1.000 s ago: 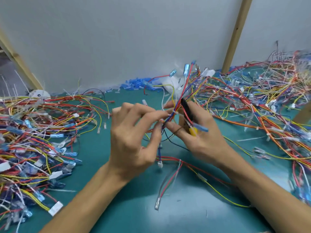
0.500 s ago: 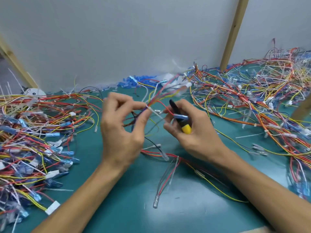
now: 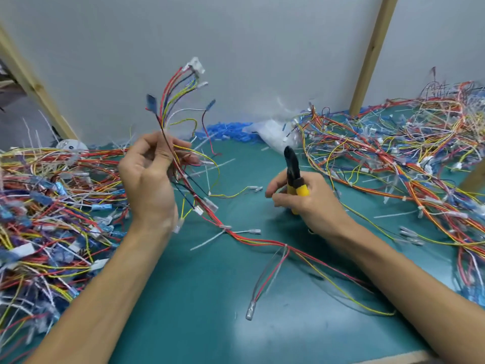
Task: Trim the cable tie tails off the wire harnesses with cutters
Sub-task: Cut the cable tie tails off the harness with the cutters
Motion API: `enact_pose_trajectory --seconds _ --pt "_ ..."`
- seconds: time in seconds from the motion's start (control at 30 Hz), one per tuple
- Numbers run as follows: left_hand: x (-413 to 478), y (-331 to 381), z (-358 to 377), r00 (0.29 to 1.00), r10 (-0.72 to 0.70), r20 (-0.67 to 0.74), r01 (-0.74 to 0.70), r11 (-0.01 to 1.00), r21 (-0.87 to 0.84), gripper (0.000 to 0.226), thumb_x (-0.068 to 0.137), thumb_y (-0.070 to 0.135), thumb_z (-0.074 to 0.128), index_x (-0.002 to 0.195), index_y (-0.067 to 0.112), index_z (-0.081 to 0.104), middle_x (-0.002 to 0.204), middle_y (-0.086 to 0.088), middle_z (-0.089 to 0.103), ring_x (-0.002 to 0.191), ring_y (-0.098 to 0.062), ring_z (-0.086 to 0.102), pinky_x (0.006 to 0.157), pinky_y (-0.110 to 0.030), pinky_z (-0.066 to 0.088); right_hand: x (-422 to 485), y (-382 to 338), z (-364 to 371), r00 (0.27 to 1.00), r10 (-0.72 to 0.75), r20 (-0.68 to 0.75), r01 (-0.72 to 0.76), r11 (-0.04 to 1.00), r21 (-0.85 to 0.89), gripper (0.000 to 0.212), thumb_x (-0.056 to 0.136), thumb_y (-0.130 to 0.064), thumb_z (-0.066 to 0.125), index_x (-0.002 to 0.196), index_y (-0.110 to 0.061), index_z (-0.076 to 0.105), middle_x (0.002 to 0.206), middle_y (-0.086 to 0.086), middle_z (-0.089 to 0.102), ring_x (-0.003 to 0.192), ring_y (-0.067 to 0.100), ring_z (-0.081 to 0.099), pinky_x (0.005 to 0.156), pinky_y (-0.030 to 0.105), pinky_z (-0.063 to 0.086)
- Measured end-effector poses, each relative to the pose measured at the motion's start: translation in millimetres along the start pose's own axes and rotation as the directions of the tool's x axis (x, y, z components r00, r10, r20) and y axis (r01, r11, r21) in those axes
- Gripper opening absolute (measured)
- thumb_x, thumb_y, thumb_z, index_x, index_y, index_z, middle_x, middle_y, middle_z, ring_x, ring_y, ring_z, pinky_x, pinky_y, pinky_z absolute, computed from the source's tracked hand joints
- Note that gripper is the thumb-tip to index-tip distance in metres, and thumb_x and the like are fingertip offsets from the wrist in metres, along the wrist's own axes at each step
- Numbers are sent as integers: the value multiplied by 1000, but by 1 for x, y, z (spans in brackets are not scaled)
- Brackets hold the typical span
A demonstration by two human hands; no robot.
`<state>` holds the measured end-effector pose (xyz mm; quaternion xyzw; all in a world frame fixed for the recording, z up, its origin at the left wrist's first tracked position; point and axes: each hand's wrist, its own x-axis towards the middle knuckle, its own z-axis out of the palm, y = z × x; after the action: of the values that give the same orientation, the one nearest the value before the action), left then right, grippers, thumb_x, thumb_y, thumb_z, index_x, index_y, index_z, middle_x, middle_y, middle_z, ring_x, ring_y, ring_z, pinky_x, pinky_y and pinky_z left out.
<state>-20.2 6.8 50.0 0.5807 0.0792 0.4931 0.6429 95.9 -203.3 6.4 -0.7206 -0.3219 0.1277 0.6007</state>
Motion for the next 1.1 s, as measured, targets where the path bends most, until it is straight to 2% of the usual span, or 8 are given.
enact_pose_trajectory --seconds 0.23,0.33,0.4,0.53,0.6,0.83,0.97,1.1 --pt "-6 16 7 941 -295 168 330 909 -253 26 91 27 59 93 1 63 85 -16 67 75 -27 74 67 -39 63 -13 -20 1 969 36 244 -18 997 -75 52 71 -14 61 119 -31 74 86 15 76 74 18 57 71 28 42" --pt "-10 13 11 895 -356 267 434 831 -347 19 90 25 59 94 7 64 101 -11 69 98 -33 62 71 -43 64 -18 -27 6 894 121 431 -122 992 -25 65 69 -11 60 133 -11 68 103 -23 77 74 10 62 69 27 45" --pt "-13 10 16 912 -335 237 400 855 -329 15 88 23 62 90 11 71 99 -6 71 96 -27 63 73 -40 65 -23 -29 7 759 152 633 -272 957 97 63 75 -3 55 138 -3 61 127 -10 74 75 19 72 65 32 48" --pt "-15 4 21 932 -348 103 362 908 -212 14 79 20 68 88 10 74 68 7 66 53 -7 60 51 -20 53 -32 -38 -3 250 -3 968 -504 853 133 57 84 4 49 139 14 49 134 45 54 75 25 72 61 33 49" --pt "-15 1 20 897 -424 124 441 876 -197 21 76 20 70 93 8 74 64 6 61 50 -12 57 46 -24 52 -31 -34 -11 183 -47 982 -525 840 138 58 85 3 51 137 26 40 133 53 46 75 22 72 62 32 52" --pt "-4 -9 10 859 -492 140 511 834 -209 24 85 13 63 105 3 72 77 0 55 66 -13 42 60 -28 58 -9 -22 -10 837 270 476 -517 672 530 28 74 -4 55 97 5 67 102 32 65 58 27 56 63 37 46" --pt "8 -9 3 834 -547 67 543 795 -272 14 96 9 62 85 11 69 63 5 47 60 -10 33 68 -26 35 -3 -24 -19 897 400 186 -386 505 772 23 68 -7 60 88 -10 51 87 21 57 67 29 54 63 39 43" --pt "19 -1 -7 743 -664 86 630 650 -425 10 89 11 67 80 7 67 68 -5 51 60 -17 48 55 -28 56 0 -26 -15 880 473 43 -427 748 509 49 74 -44 80 99 -11 54 85 14 58 61 20 59 59 34 46"
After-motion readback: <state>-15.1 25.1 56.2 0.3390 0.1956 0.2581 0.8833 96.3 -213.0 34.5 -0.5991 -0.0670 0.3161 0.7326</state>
